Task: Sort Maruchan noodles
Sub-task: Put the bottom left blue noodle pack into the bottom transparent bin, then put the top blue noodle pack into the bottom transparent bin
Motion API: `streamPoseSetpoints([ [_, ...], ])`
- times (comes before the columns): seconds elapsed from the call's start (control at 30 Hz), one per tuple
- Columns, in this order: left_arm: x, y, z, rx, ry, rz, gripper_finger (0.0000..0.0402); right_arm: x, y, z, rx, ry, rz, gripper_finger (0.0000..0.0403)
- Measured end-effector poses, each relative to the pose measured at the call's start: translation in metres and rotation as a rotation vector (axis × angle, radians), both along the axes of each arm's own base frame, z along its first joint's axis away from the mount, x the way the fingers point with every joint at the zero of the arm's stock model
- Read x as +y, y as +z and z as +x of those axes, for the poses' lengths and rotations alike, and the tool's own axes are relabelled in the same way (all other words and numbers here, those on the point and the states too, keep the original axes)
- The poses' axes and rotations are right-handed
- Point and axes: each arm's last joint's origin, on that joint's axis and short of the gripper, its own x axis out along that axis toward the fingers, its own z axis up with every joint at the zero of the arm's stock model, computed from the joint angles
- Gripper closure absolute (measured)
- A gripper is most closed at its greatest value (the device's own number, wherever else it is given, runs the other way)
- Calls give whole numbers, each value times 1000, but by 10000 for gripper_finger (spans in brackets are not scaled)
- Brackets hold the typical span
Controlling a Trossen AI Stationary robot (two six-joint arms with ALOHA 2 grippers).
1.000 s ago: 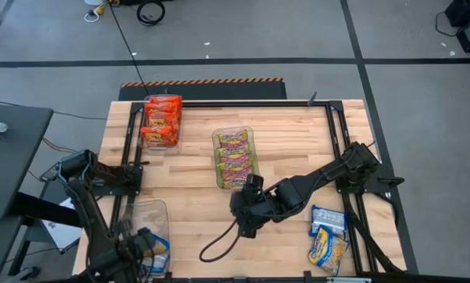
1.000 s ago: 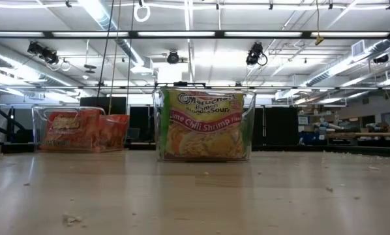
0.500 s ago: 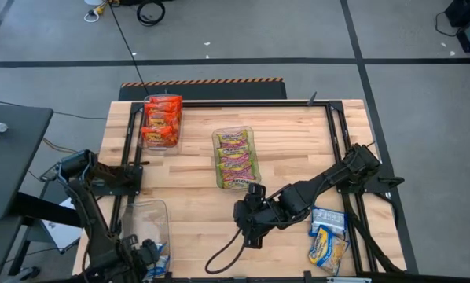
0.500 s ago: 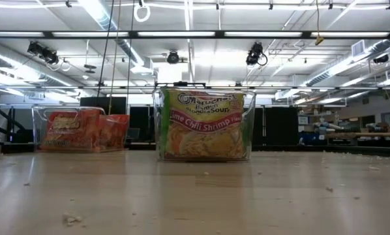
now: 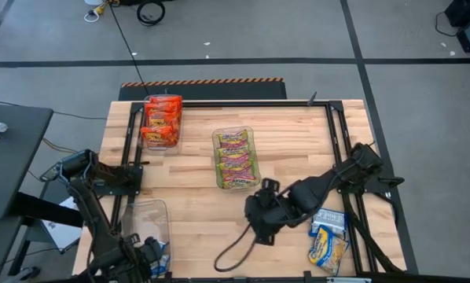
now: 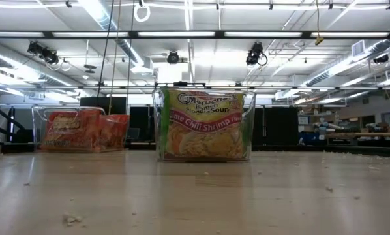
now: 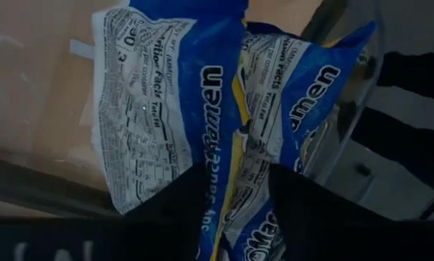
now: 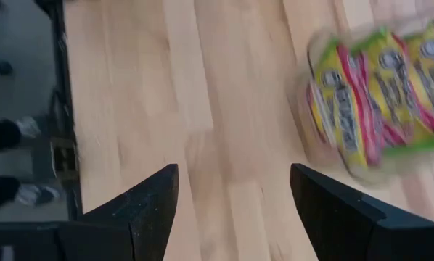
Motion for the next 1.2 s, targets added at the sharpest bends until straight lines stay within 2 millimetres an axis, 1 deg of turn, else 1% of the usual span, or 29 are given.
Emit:
streamPoseSetpoints([
  [0.07, 1, 0, 3, 2, 10, 0, 233, 3, 1, -9, 38, -3, -31, 134],
  [0.17, 3, 0, 5, 8, 21, -4, 220, 10, -4, -21, 122, 25, -51, 134],
  [0.23, 3, 0, 7, 25, 24, -19, 216, 14, -12, -29, 197, 40, -51, 134],
  [0.43, 4, 1, 12, 51, 24, -48, 214, 26, -40, -57, 447, -4, -66, 146],
  [0.53, 6, 1, 15, 66, 39, -57, 214, 36, -50, -71, 527, 21, -54, 148],
  [0.63, 10, 6, 19, 76, 58, -80, 214, 38, -44, -89, 531, 16, -39, 149],
  [0.8, 21, 24, 25, 49, 76, -130, 214, 28, -20, -130, 452, -7, -14, 149],
  [0.9, 30, 35, 28, 18, 97, -152, 214, 21, -18, -155, 423, -1, -37, 149],
  [1.0, 40, 48, 32, -39, 159, -193, 214, 22, -35, -174, 459, 55, -42, 149],
  [1.13, 47, 62, 45, -276, 247, -195, 214, 24, -74, -195, 612, 97, -34, 149],
  [1.2, 51, 65, 53, -358, 273, -178, 214, 22, -96, -202, 664, 100, -51, 149],
])
